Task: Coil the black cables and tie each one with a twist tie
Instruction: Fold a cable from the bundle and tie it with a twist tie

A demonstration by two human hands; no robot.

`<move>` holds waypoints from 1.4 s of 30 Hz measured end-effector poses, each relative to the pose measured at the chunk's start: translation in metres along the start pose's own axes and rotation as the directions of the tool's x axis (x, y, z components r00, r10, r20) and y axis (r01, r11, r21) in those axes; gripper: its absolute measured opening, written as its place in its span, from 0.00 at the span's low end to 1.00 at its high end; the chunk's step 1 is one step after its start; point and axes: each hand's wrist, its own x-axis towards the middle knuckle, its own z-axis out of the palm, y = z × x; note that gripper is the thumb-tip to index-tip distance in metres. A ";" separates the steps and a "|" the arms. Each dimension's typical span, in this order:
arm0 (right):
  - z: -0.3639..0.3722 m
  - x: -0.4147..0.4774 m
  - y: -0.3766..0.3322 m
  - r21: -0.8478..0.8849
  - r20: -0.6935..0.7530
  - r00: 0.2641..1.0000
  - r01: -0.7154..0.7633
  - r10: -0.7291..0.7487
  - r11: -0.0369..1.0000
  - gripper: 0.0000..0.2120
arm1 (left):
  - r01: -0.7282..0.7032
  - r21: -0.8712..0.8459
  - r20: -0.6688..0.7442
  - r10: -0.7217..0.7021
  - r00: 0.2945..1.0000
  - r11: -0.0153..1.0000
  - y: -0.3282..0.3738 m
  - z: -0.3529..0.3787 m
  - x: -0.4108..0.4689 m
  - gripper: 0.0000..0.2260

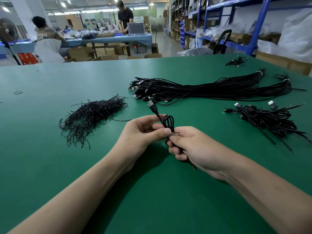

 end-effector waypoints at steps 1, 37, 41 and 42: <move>0.001 0.000 0.000 -0.035 -0.012 1.000 0.017 -0.018 0.999 0.19 | -0.005 -0.004 0.001 0.005 1.000 1.000 0.000 0.001 0.000 0.22; 0.005 0.000 -0.010 -0.289 0.010 0.998 -0.052 0.057 0.956 0.04 | -0.133 0.126 0.165 0.111 0.980 0.983 0.008 0.000 -0.003 0.07; -0.001 -0.002 -0.012 -0.017 0.101 0.987 -0.121 0.122 0.993 0.10 | -0.158 0.103 0.169 0.139 0.976 0.982 0.011 0.001 -0.004 0.03; -0.003 -0.003 -0.012 0.040 0.113 0.987 -0.116 0.111 0.992 0.13 | -0.155 0.071 0.163 0.142 0.976 0.985 0.011 0.000 -0.004 0.03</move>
